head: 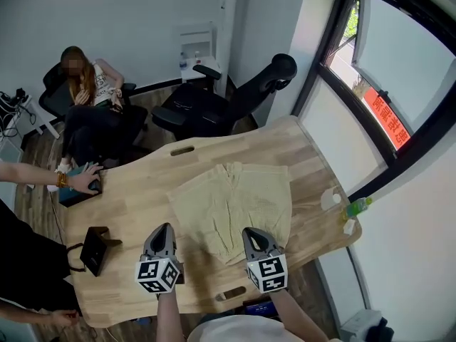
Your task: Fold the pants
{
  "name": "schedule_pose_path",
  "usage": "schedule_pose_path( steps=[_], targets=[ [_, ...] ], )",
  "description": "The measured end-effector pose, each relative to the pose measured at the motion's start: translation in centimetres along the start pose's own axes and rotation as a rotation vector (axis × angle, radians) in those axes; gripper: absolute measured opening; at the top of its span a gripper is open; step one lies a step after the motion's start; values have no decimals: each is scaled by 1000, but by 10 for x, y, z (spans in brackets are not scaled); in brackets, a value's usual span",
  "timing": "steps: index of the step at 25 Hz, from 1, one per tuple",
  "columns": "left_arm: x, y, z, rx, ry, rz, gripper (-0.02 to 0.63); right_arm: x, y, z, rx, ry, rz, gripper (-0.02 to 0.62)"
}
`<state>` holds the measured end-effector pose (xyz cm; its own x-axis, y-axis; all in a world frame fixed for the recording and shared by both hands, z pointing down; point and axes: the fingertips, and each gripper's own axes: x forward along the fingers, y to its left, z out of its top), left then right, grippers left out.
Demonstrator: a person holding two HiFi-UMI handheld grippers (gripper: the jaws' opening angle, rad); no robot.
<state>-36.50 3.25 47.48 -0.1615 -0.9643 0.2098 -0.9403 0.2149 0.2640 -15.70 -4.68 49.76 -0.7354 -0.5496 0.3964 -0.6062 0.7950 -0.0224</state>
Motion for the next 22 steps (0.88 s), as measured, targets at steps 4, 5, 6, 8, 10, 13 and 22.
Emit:
schedule_pose_path(
  steps=[4,5,6,8,10,13,22],
  targets=[
    [9,-3,-7,-3,26,-17,8,-3,-3,-4,8,8,-19,6],
    [11,-3,-7,-2,29,-19,8,-2,-2,-4,12,8,-18,6],
    [12,-3,-7,-1,30,-19,8,-1,-2,-5,12,7,-16,6],
    [17,-4,-6,5,30,-19,8,2,-2,-5,11,5,-9,8],
    [21,-6,-6,10,31,-17,8,5,-2,-6,13,2,3,8],
    [26,-5,-5,10,29,-7,8,11,0,-6,8,4,26,8],
    [42,7,-24,-13,89,24,8,27,32,-17,-57,52,141,8]
  ],
)
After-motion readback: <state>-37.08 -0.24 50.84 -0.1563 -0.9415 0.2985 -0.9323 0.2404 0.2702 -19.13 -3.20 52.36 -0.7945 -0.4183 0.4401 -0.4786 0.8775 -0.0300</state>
